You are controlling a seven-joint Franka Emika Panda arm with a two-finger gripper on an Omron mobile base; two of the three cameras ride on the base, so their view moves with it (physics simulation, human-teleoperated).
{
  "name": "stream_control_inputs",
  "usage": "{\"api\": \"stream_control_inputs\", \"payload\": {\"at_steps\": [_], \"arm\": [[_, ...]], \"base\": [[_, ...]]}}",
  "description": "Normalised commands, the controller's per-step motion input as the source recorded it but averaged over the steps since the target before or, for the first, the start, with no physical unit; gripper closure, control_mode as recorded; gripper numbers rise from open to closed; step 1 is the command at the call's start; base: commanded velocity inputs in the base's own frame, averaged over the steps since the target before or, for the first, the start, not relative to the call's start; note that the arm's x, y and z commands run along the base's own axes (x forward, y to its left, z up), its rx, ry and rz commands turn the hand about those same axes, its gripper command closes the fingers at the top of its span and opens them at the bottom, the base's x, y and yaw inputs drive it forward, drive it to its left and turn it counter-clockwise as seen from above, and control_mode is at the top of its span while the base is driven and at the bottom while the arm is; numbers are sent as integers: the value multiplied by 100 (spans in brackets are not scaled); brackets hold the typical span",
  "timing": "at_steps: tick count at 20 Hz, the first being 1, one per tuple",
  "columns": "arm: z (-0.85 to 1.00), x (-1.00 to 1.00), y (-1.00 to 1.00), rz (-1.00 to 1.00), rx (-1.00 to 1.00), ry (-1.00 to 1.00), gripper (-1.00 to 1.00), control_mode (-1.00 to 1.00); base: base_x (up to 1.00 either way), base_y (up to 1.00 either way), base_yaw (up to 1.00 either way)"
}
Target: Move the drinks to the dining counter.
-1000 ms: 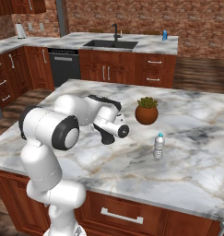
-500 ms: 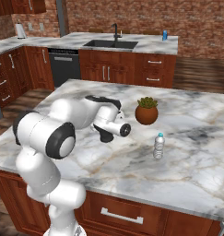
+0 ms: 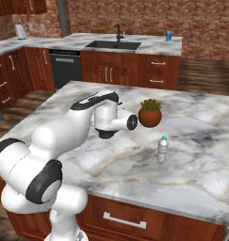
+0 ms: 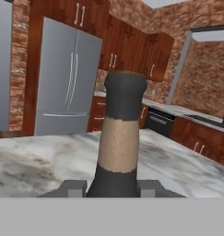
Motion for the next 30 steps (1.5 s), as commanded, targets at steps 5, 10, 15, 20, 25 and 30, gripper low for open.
{"api": "stream_control_inputs", "payload": {"at_steps": [5, 10, 15, 20, 25, 30], "arm": [[48, -85, 1, 2, 0, -4, 100, -100], [16, -96, 12, 4, 0, -7, 100, -100], [12, -90, 18, 5, 0, -8, 100, -100], [4, -46, 28, 5, -2, -2, 100, -100], [0, -7, 11, 4, -1, 0, 100, -100], [0, 0, 0, 0, 0, -1, 100, -100]], "base": [[0, 0, 0], [0, 0, 0], [0, 0, 0], [0, 0, 0], [0, 0, 0], [0, 0, 0]]}}
